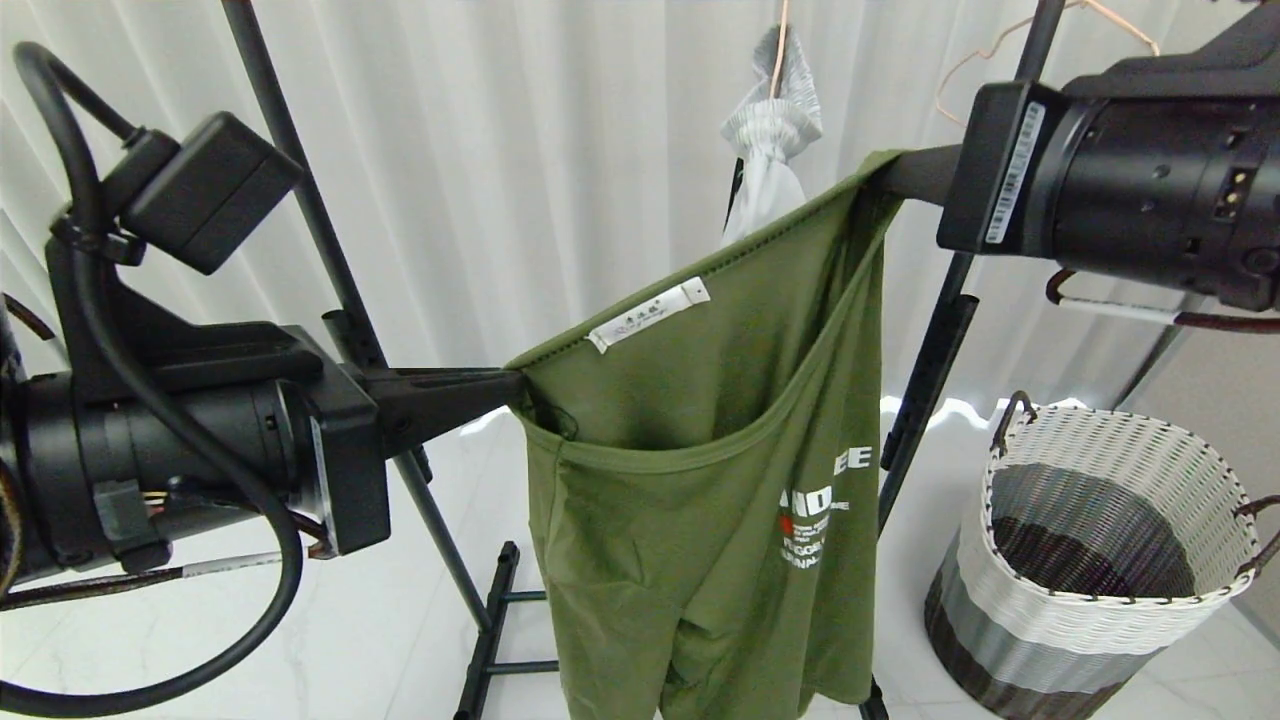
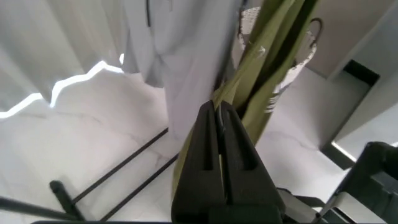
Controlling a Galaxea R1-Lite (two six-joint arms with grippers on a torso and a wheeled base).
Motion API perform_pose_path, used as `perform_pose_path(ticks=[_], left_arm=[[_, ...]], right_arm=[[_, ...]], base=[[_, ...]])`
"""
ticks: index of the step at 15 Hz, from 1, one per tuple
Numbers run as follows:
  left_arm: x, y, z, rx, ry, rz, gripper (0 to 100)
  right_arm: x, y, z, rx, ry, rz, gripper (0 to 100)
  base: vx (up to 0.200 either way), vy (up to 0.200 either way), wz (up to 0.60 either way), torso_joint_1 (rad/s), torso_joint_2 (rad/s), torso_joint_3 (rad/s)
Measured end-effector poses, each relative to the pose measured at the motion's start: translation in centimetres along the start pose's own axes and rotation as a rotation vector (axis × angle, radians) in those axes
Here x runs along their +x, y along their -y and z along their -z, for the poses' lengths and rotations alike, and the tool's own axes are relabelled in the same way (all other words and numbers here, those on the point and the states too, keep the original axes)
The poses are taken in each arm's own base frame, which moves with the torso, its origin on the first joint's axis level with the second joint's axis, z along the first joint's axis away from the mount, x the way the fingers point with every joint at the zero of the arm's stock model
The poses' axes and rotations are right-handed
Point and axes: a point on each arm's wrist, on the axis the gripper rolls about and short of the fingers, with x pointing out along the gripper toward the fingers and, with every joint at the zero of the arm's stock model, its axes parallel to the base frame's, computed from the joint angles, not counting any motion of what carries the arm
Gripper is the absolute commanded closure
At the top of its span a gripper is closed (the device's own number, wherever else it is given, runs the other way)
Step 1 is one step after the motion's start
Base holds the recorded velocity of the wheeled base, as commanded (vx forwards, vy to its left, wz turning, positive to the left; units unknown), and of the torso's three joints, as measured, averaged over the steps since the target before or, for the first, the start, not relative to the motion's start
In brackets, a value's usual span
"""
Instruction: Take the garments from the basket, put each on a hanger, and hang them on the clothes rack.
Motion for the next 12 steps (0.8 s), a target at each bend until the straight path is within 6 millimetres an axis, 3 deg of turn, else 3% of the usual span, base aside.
perform_pose_path(ticks=[4,7,12], left_arm=[[0.4,0.1,-0.6,0.04,0.012,0.009,100],[0.9,0.0,0.6,0.185,-0.033,0.015,100],[1.3,0.1,1.5,0.184,-0.061,0.025,100]], right_arm=[[-0.3,-0.2,-1.0,0.007,0.027,-0.021,100],[-0.5,-0.3,-1.5,0.014,0.042,-0.046,100],[-0.5,-0.5,-1.9,0.005,0.047,-0.087,100]], base=[[0.0,0.0,0.0,0.0,0.0,0.0],[0.0,0.0,0.0,0.0,0.0,0.0],[0.0,0.0,0.0,0.0,0.0,0.0]])
